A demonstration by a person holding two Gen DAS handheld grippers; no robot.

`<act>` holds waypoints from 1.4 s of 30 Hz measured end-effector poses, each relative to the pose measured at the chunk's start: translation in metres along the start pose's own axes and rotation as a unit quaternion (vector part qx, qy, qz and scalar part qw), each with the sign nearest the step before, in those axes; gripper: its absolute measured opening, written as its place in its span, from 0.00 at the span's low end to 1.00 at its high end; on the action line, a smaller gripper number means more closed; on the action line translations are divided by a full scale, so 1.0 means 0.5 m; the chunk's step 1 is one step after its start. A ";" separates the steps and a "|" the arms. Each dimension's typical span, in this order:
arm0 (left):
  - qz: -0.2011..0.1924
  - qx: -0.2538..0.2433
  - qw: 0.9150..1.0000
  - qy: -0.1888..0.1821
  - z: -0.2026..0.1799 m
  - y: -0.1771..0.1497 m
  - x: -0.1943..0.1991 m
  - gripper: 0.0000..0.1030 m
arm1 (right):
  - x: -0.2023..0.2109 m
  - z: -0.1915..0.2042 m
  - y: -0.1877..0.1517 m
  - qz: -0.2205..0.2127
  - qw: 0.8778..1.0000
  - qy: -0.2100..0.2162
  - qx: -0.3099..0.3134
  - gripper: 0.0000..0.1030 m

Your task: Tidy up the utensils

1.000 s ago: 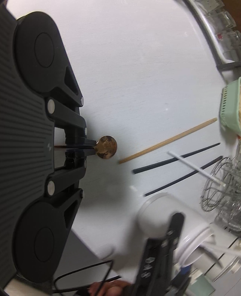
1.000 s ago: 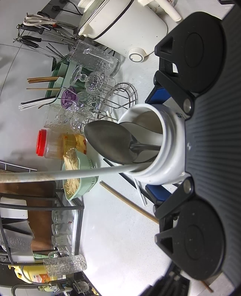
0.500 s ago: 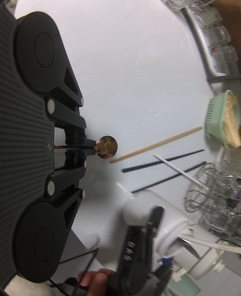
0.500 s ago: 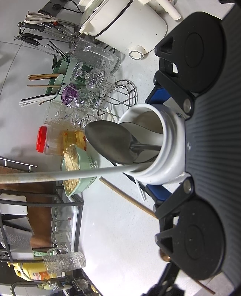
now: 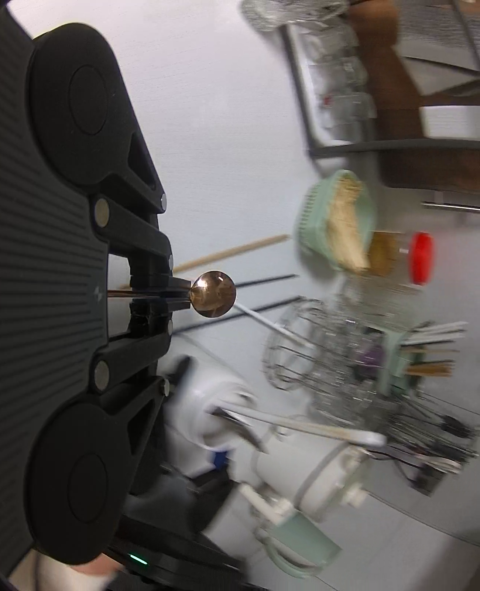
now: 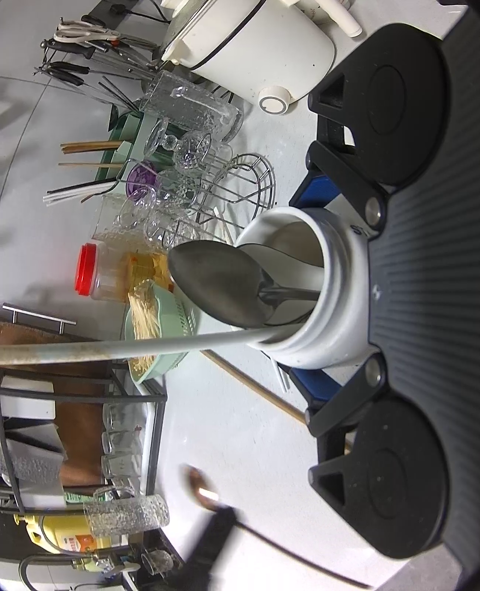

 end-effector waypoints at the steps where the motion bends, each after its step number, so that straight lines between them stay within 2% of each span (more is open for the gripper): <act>1: -0.011 0.002 1.000 0.001 0.002 0.018 0.007 0.03 | 0.002 0.002 -0.001 0.000 1.000 0.003 0.002 0.89; 7: -0.071 -0.010 0.997 0.001 0.006 0.128 0.027 0.03 | 0.014 0.016 -0.010 -0.001 1.000 0.023 0.017 0.89; 13: -0.110 -0.029 0.993 -0.010 -0.009 0.212 0.028 0.01 | 0.021 0.025 -0.015 -0.001 0.999 0.034 0.025 0.89; 20: -0.126 -0.057 0.990 -0.030 -0.044 0.258 0.015 0.00 | 0.024 0.030 -0.017 0.000 0.999 0.038 0.028 0.89; 26: -0.095 -0.044 0.994 -0.036 -0.020 0.220 -0.024 0.00 | 0.024 0.030 -0.018 0.000 0.999 0.039 0.026 0.89; 31: -0.062 -0.002 0.997 -0.041 0.029 0.161 -0.068 0.00 | 0.024 0.028 -0.016 0.001 0.999 0.035 0.025 0.89; 33: -0.036 0.027 0.997 -0.061 0.045 0.129 -0.099 0.00 | 0.023 0.022 -0.015 0.001 0.999 0.030 0.021 0.89; 38: 0.014 0.121 0.988 -0.097 0.093 0.046 -0.179 0.01 | 0.024 0.002 -0.015 0.000 1.000 0.016 0.006 0.89; 42: 0.049 0.173 0.977 -0.114 0.121 0.000 -0.240 0.11 | 0.025 -0.004 -0.016 0.000 1.000 0.012 0.003 0.89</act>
Point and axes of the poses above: each gripper's, at about its wrist camera, not at the fingertips, and x roughly against the way its jaws point, z to its left, y to its top, the point moved 9 cm from there along -x, roughly the way its jaws point, and after that the axes turned 15 degrees about -x, right-handed, at the moved point
